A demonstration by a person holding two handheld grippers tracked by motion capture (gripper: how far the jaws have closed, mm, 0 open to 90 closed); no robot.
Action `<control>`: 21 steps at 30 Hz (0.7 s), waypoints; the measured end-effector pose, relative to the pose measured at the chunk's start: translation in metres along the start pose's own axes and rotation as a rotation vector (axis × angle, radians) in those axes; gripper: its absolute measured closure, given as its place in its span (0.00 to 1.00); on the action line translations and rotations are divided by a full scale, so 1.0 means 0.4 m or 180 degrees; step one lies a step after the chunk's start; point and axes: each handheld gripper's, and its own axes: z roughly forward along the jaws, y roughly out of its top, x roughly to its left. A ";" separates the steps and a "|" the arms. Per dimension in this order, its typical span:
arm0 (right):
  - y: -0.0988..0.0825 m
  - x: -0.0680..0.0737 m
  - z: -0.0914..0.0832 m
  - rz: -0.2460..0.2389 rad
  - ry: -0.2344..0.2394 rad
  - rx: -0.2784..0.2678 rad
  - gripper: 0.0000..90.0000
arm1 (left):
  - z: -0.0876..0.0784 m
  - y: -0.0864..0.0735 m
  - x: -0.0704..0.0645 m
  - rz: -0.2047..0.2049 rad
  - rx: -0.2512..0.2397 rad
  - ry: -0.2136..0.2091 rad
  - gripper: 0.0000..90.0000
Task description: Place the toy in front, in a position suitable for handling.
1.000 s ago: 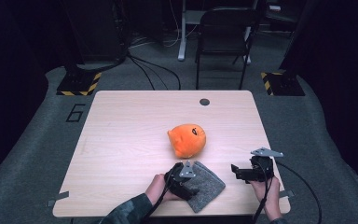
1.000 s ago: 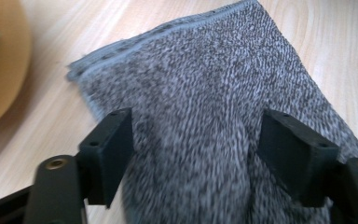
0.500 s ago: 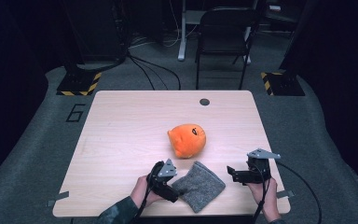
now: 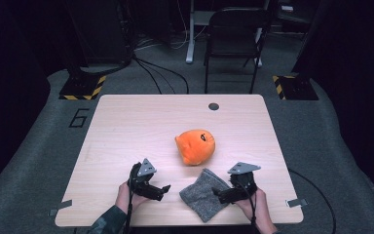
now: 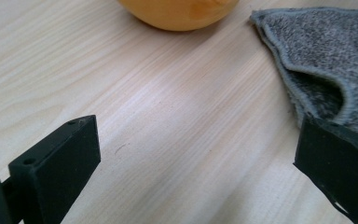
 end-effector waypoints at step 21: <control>-0.004 0.069 0.129 -0.0460 0.0120 0.0434 0.59 | 0.015 0.004 0.018 0.0000 0.0050 -0.0018 0.04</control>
